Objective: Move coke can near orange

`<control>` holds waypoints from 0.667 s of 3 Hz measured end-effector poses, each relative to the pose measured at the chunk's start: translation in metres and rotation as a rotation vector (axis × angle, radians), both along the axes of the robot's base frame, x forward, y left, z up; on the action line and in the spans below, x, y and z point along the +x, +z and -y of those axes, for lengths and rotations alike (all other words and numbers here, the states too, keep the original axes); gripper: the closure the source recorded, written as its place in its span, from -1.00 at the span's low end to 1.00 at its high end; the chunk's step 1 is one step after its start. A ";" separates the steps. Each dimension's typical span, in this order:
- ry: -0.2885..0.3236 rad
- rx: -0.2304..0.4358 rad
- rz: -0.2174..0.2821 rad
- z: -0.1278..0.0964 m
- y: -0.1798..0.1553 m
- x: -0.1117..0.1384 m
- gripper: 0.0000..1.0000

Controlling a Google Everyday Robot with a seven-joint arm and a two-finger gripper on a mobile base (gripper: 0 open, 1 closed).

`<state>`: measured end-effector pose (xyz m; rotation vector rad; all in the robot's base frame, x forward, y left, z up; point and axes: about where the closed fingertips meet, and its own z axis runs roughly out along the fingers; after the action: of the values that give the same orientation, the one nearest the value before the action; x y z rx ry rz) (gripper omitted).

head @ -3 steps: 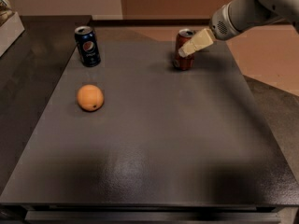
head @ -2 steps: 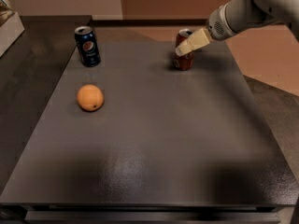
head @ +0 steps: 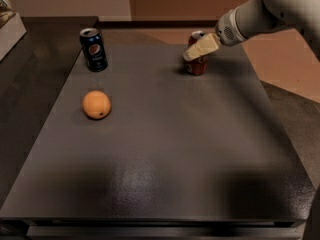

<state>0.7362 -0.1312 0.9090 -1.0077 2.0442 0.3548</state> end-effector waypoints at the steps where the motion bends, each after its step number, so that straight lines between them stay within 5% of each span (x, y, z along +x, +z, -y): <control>1: 0.020 0.016 -0.003 -0.004 -0.002 -0.001 -0.26; 2: 0.033 0.022 -0.002 -0.004 0.001 -0.003 0.20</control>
Offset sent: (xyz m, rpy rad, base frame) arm -0.0079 -0.0008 0.0095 0.0289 -0.0065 0.0418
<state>0.7328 -0.1268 0.9096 -1.0294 2.0232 0.3956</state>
